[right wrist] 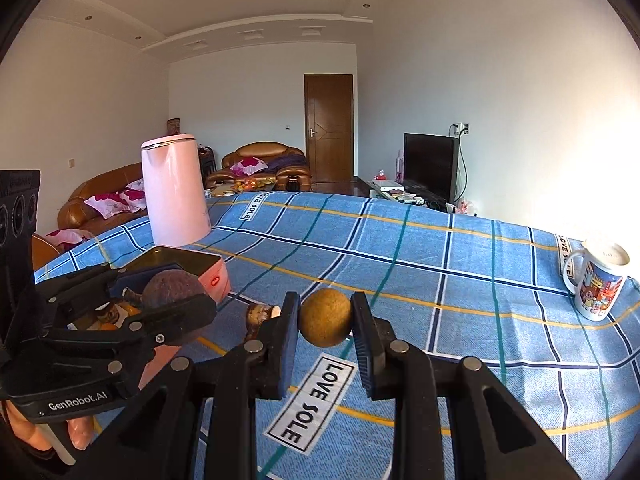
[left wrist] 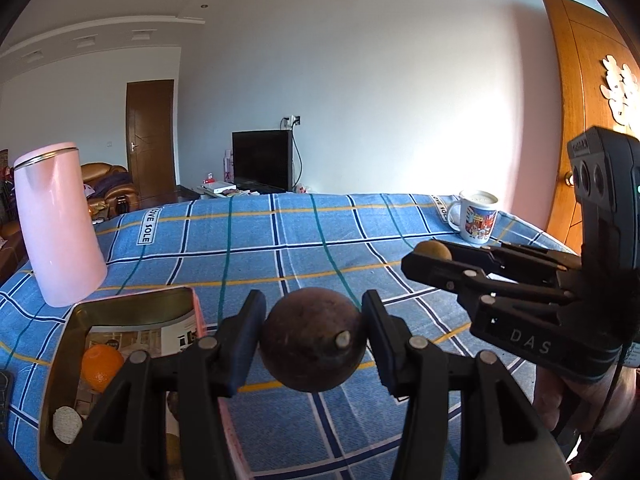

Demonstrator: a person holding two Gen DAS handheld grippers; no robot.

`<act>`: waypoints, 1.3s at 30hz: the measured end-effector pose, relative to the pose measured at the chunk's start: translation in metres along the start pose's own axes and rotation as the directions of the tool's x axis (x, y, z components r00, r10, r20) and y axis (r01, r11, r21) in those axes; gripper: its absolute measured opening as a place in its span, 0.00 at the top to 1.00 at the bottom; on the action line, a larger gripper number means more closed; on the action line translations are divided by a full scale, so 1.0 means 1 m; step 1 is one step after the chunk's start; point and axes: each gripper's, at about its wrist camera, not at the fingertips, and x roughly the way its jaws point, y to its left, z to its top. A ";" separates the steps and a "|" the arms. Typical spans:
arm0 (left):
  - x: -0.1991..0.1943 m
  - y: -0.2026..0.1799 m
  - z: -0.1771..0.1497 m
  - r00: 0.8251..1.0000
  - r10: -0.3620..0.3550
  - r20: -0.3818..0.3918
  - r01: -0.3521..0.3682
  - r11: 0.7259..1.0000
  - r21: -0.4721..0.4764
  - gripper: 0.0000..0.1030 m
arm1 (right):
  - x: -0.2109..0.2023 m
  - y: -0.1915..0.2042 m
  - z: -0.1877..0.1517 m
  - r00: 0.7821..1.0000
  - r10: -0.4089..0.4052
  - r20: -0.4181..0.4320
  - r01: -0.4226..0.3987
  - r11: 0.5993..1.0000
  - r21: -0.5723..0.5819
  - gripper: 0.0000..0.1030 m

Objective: Organize fruits
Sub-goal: 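Carry tan fruit into tin box with right tool while left tool drops brown fruit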

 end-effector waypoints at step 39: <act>0.028 0.148 0.019 0.963 0.126 -0.237 -0.168 0.971 -0.167 0.50 | 0.138 0.146 0.014 0.937 0.209 -0.281 -0.251 0.960 -0.122 0.73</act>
